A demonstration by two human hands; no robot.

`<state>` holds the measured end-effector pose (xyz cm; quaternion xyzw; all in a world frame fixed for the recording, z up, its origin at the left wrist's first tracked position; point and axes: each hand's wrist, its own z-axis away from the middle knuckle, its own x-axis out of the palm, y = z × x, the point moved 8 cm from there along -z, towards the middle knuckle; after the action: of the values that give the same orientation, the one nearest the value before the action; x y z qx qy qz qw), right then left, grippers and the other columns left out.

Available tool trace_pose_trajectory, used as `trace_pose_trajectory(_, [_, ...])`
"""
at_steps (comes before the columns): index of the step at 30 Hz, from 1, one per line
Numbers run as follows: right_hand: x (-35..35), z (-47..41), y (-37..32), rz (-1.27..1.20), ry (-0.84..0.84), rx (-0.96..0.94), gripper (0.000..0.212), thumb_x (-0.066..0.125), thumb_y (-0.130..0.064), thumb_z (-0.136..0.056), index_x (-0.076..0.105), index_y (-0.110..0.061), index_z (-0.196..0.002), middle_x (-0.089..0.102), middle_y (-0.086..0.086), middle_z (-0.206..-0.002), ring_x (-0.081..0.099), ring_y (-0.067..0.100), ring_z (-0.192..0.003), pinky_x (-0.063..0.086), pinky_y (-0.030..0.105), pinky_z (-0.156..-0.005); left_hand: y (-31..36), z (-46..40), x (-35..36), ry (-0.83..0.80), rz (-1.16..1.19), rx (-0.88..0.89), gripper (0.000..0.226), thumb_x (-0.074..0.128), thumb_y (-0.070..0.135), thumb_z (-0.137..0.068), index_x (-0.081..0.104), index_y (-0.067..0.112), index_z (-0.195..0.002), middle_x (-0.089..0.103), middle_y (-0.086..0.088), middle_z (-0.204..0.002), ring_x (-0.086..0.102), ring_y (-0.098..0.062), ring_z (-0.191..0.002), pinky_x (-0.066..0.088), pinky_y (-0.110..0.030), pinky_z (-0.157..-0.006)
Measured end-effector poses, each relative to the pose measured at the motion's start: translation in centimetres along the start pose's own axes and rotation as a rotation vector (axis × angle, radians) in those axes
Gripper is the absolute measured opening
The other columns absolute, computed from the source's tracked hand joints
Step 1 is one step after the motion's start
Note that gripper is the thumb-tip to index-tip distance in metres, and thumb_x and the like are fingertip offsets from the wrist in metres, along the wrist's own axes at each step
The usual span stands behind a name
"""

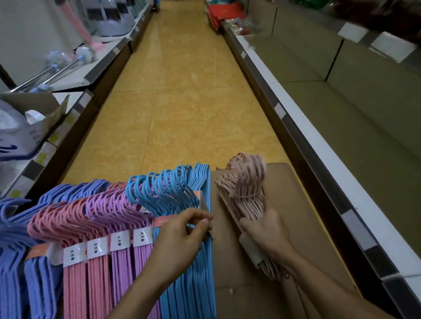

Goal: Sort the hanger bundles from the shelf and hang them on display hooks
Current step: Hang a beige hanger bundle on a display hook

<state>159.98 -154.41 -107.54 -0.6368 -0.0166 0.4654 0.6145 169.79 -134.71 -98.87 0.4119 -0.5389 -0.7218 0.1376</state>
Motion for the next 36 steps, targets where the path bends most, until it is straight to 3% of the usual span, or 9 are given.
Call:
trace_pose_trajectory(4, [-4.2, 0.3, -2.2, -0.274, -0.060, -0.092, 0.043, 0.071, -0.009, -0.080, 0.058, -0.029, -0.116, 0.068, -0.012, -0.099, 0.067, 0.003, -0.085, 0.053, 0.013, -0.064, -2.2, -0.4, 1.4, -0.032, 0.169, -0.167, 0.012, 0.058, 0.023, -0.098, 0.067, 0.022, -0.106, 0.069, -0.002, -0.100, 0.071, -0.011, -0.080, 0.061, -0.035, -0.070])
trace_pose_trajectory(9, [-5.5, 2.4, -4.7, -0.604, -0.330, -0.090, 0.042, 0.063, 0.000, -0.080, 0.064, -0.021, -0.116, 0.066, -0.006, -0.071, 0.061, 0.015, -0.059, 0.049, 0.026, -0.053, -3.2, -0.9, 2.8, -0.016, 0.589, -0.373, 0.040, 0.063, 0.039, -0.093, 0.059, 0.018, -0.127, 0.068, -0.002, -0.117, 0.071, -0.015, -0.096, 0.060, -0.032, -0.078])
trace_pose_trajectory(14, [-4.1, 4.4, -6.4, -0.948, -0.636, -0.040, 0.059, 0.069, -0.004, -0.063, 0.055, -0.001, -0.120, 0.046, 0.005, -0.071, 0.042, 0.016, -0.054, 0.040, 0.027, -0.045, 0.0, -1.4, 4.0, -0.084, 1.253, -0.343, 0.035, 0.064, 0.048, -0.085, 0.070, 0.013, -0.091, 0.066, -0.009, -0.101, 0.064, -0.026, -0.101, 0.054, -0.040, -0.092])
trace_pose_trajectory(18, [-3.5, 5.1, -6.6, -1.031, -0.736, -0.012, 0.067, 0.064, -0.001, -0.069, 0.047, -0.002, -0.134, 0.047, 0.003, -0.072, 0.043, 0.012, -0.054, 0.040, 0.024, -0.045, 0.8, -1.7, 3.1, 0.007, 1.408, -0.337, 0.045, 0.068, 0.049, -0.074, 0.066, 0.015, -0.103, 0.065, -0.022, -0.125, 0.063, -0.038, -0.117, 0.044, -0.052, -0.105])
trace_pose_trajectory(22, [-3.1, 5.6, -6.7, -0.973, -0.733, 0.002, 0.066, 0.056, 0.001, -0.073, 0.043, 0.004, -0.137, 0.043, 0.005, -0.071, 0.040, 0.013, -0.053, 0.037, 0.024, -0.044, 0.6, -1.6, 2.6, 0.051, 1.401, -0.348, 0.030, 0.066, 0.040, -0.084, 0.058, 0.012, -0.093, 0.061, -0.018, -0.099, 0.061, -0.033, -0.105, 0.049, -0.046, -0.099])
trace_pose_trajectory(25, [-3.1, 5.7, -6.9, -0.669, -0.654, -0.044, 0.058, 0.059, -0.007, -0.071, 0.050, 0.003, -0.127, 0.042, 0.011, -0.077, 0.041, 0.016, -0.056, 0.036, 0.029, -0.049, -0.2, -1.4, 3.3, 0.084, 1.347, -0.427, 0.018, 0.056, 0.023, -0.095, 0.054, 0.012, -0.082, 0.053, -0.013, -0.092, 0.055, -0.028, -0.094, 0.048, -0.042, -0.095])
trace_pose_trajectory(29, [-2.6, 5.5, -7.7, -0.281, -0.521, -0.190, 0.036, 0.063, -0.021, -0.075, 0.060, -0.019, -0.110, 0.051, 0.005, -0.078, 0.049, 0.020, -0.066, 0.043, 0.039, -0.060, -1.7, -0.7, 3.5, 0.223, 1.370, -0.536, 0.027, 0.050, 0.020, -0.098, 0.047, 0.011, -0.073, 0.048, -0.007, -0.069, 0.054, -0.021, -0.070, 0.047, -0.038, -0.090])
trace_pose_trajectory(33, [-1.4, 5.1, -7.9, -0.150, -0.388, -0.248, 0.026, 0.057, -0.027, -0.077, 0.061, -0.033, -0.102, 0.059, -0.008, -0.067, 0.054, 0.013, -0.062, 0.047, 0.040, -0.062, -2.4, -0.2, 2.4, 0.341, 1.396, -0.553, 0.031, 0.052, 0.023, -0.098, 0.045, 0.016, -0.069, 0.044, 0.001, -0.056, 0.048, -0.014, -0.047, 0.045, -0.031, -0.059])
trace_pose_trajectory(36, [-0.6, 5.2, -8.3, -0.120, -0.333, -0.274, 0.027, 0.054, -0.026, -0.081, 0.057, -0.045, -0.099, 0.063, -0.018, -0.068, 0.054, 0.002, -0.056, 0.048, 0.034, -0.058, -2.0, 0.3, 1.5, 0.364, 1.404, -0.535, 0.032, 0.051, 0.023, -0.098, 0.045, 0.017, -0.067, 0.043, 0.003, -0.052, 0.046, -0.011, -0.041, 0.043, -0.030, -0.056])
